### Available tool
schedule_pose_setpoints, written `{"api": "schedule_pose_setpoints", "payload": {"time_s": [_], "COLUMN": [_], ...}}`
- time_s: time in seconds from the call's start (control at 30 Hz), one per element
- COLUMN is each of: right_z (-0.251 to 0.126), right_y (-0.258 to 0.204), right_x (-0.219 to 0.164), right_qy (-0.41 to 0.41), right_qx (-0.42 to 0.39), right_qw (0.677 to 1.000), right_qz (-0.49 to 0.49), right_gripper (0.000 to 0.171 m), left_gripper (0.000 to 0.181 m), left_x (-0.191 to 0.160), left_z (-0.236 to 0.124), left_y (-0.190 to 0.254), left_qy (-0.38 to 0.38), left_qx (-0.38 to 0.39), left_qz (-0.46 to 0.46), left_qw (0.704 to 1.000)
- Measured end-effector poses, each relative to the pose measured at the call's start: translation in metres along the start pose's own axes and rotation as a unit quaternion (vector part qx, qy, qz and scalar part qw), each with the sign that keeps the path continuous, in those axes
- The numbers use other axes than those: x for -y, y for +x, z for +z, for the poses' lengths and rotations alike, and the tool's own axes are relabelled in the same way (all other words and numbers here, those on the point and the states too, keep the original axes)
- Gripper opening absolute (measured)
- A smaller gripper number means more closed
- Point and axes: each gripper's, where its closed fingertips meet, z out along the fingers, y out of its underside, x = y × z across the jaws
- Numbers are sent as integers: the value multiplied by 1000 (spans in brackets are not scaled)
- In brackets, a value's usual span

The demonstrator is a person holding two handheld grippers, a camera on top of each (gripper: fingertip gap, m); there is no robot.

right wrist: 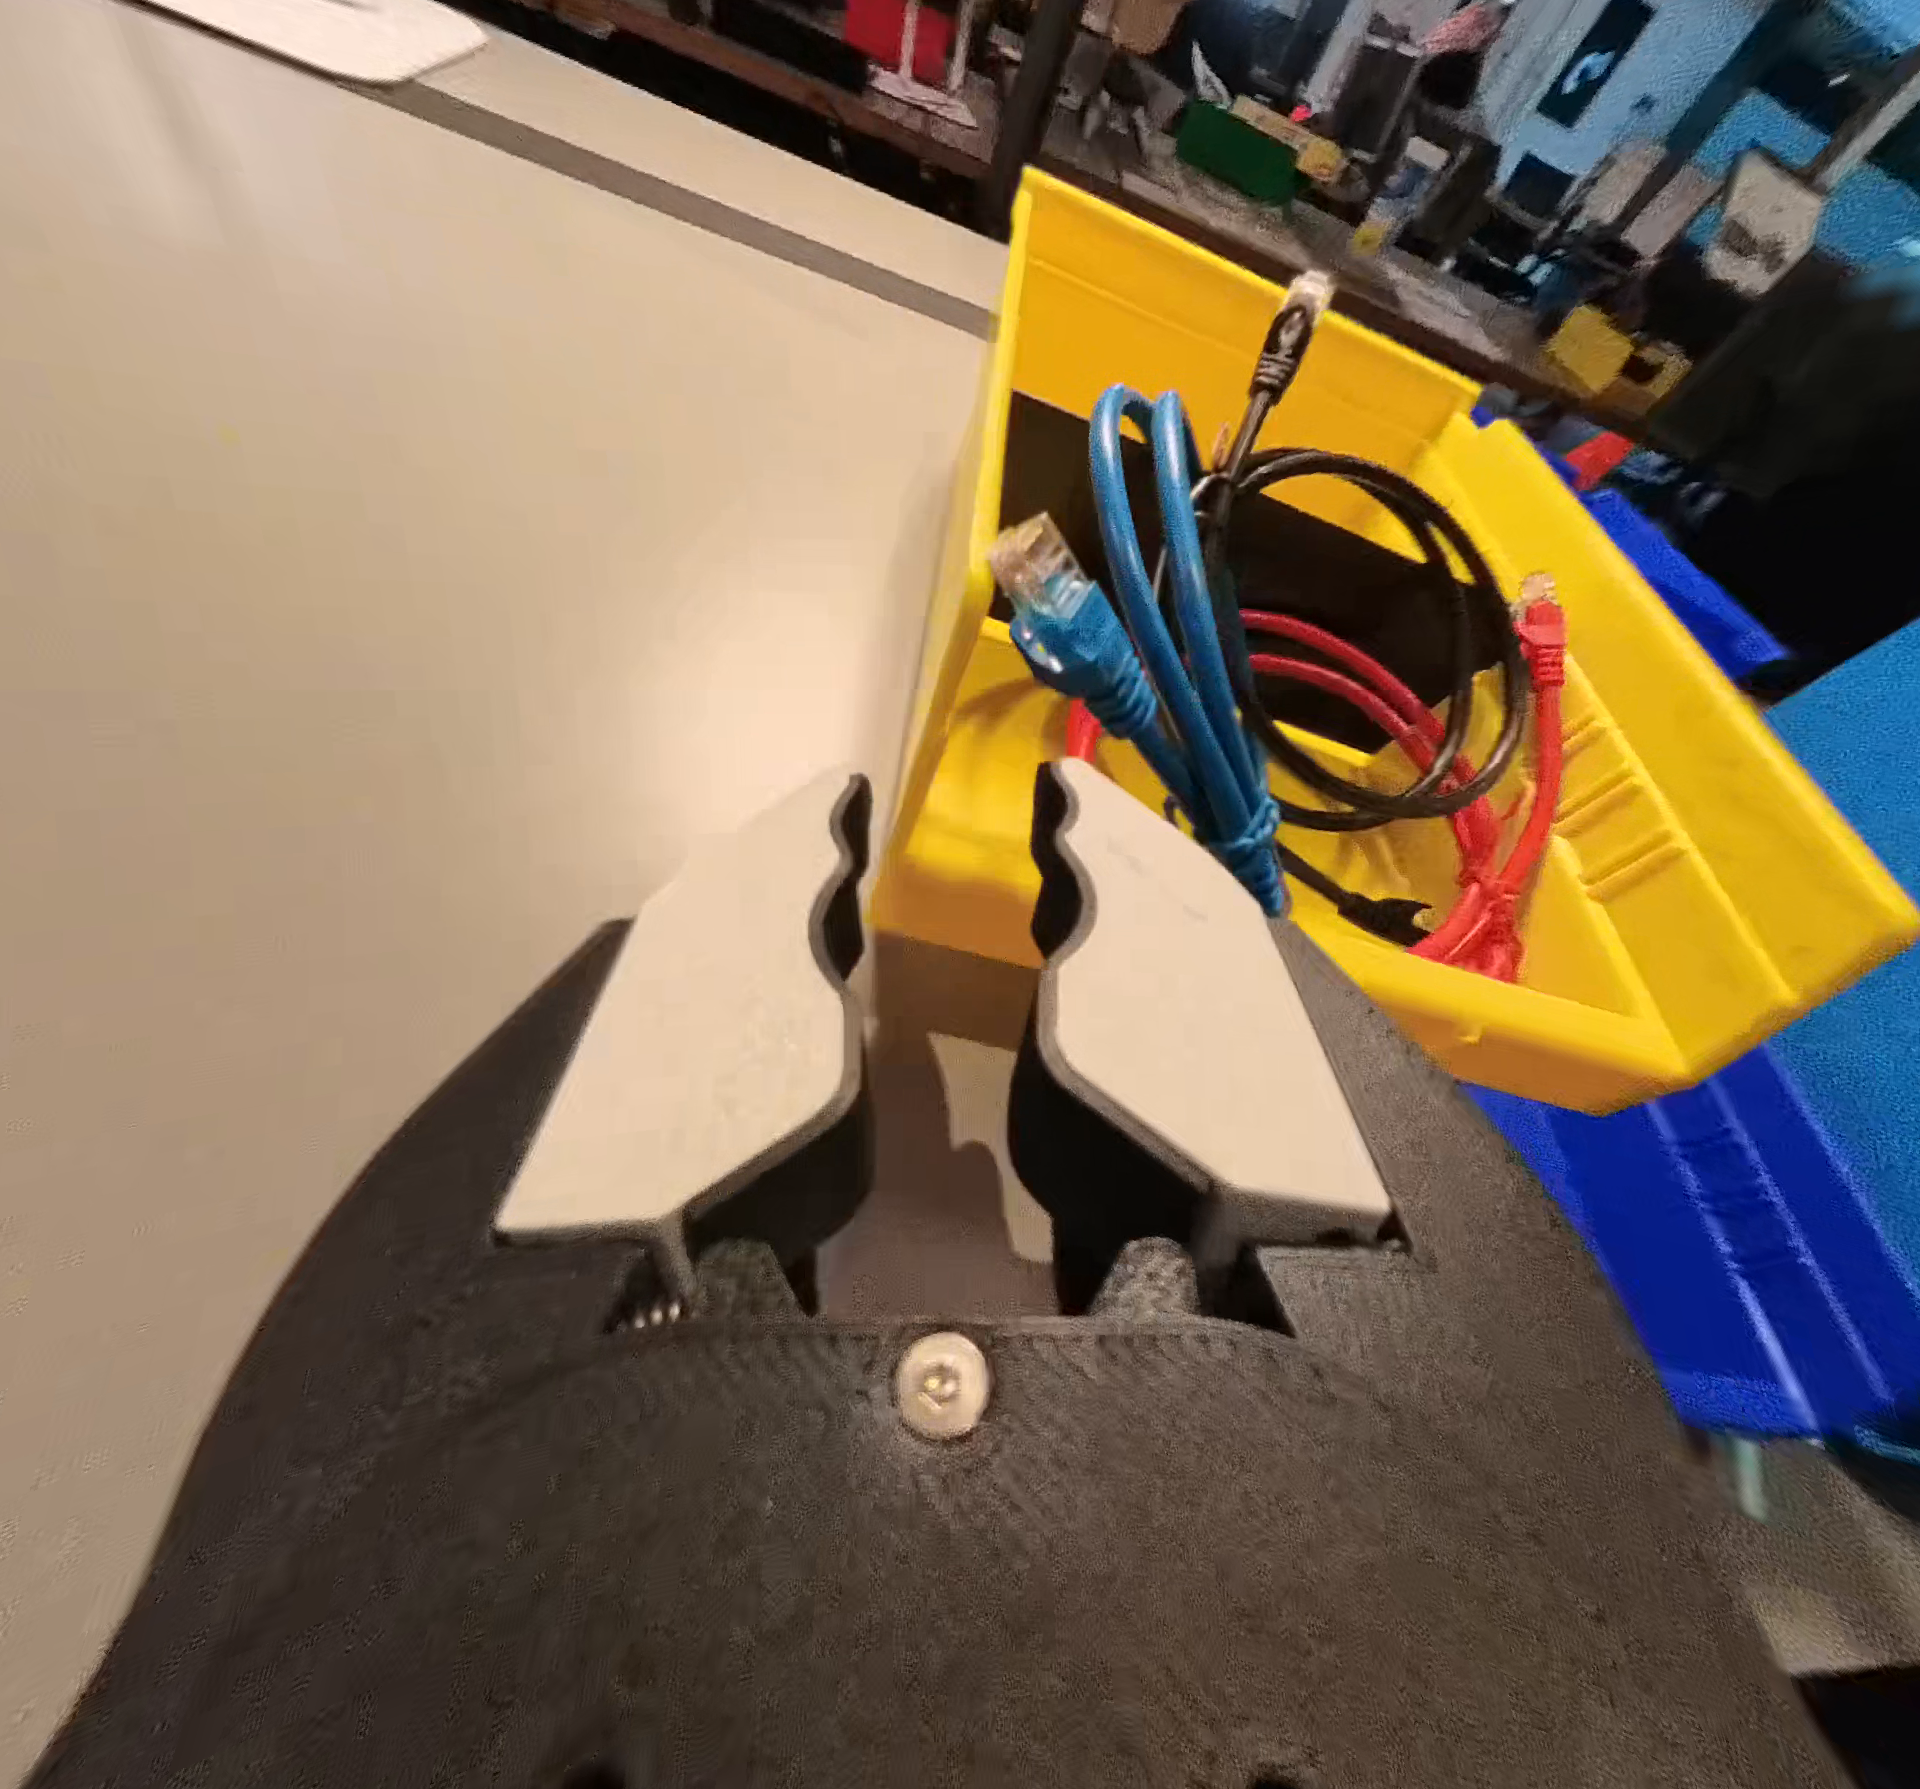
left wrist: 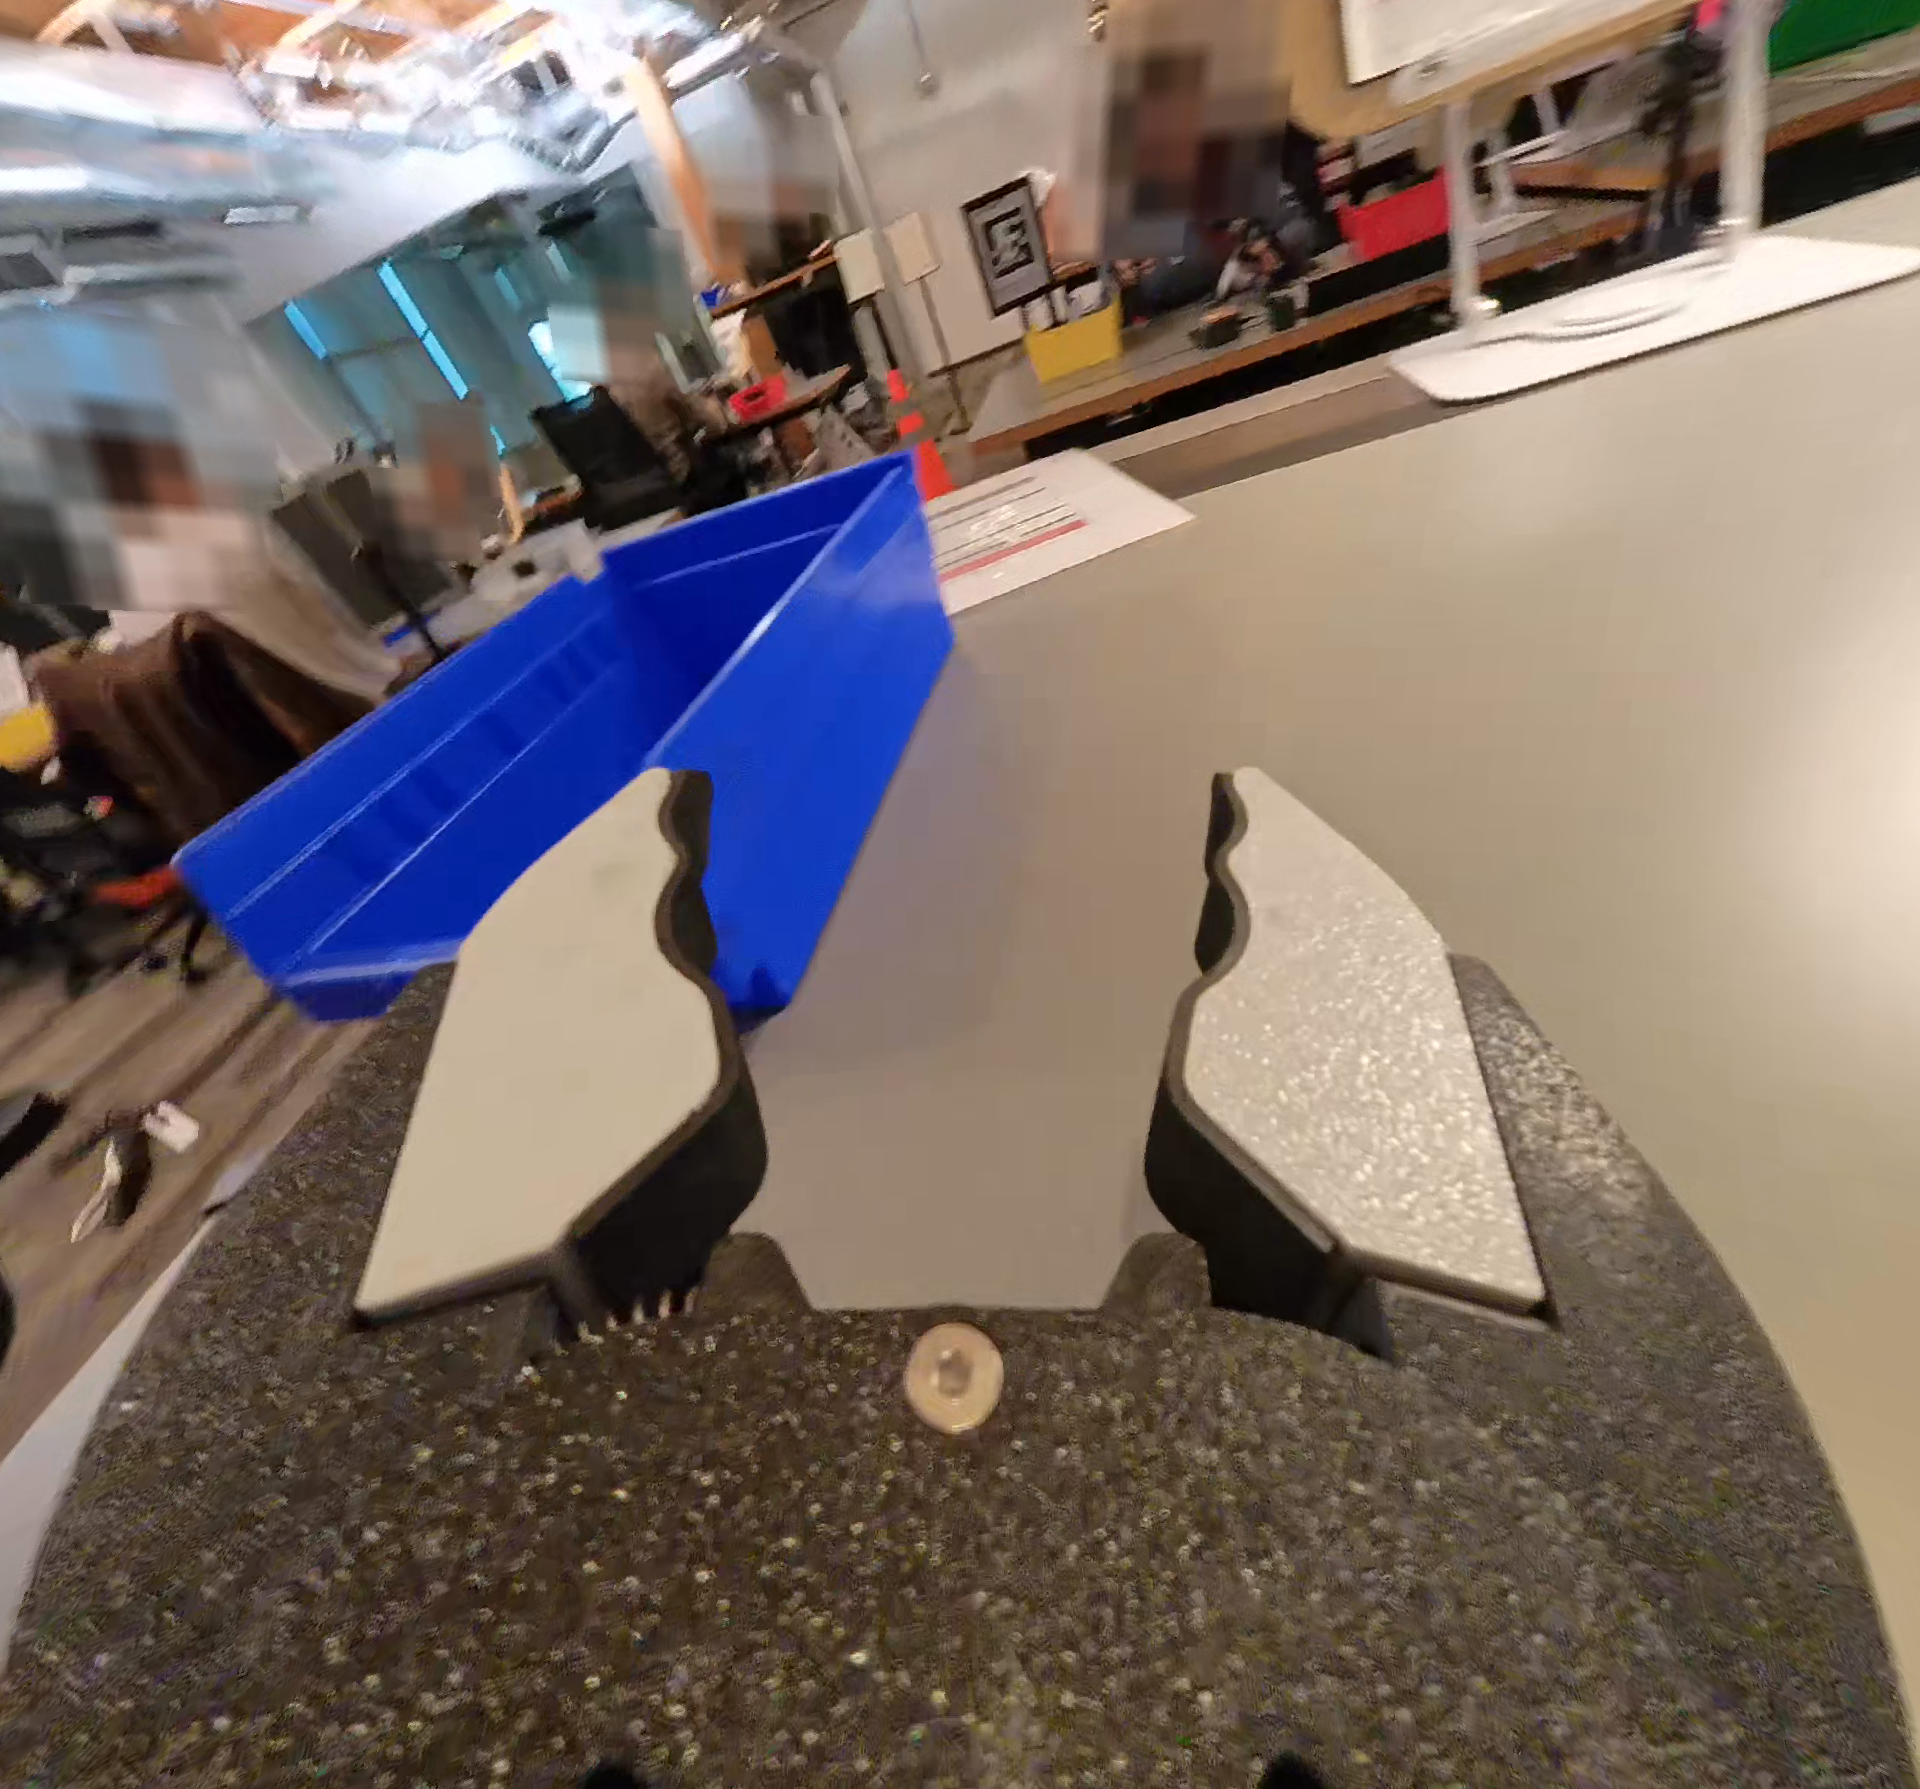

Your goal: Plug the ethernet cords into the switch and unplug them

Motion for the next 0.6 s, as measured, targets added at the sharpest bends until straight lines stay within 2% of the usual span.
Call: {"api": "schedule_pose_setpoints", "payload": {"time_s": [0.13,0.33,0.47,0.6], "right_z": [12,24,26,27], "right_y": [-5,-12,-12,-13], "right_x": [4,2,1,1], "right_qy": [-5,-30,-35,-37], "right_qx": [-33,-41,-34,-32], "right_qw": [998,996,996,997], "right_qz": [-46,-72,-69,-67], "right_gripper": [31,37,37,37], "left_gripper": [95,98,95,89], "left_x": [-12,-41,-50,-59], "left_z": [11,25,32,41], "left_y": [-38,-62,-66,-57], "left_qy": [-26,-102,-124,-154], "left_qx": [24,25,12,-10], "left_qz": [-43,-57,-52,-11], "left_qw": [998,993,991,988]}}
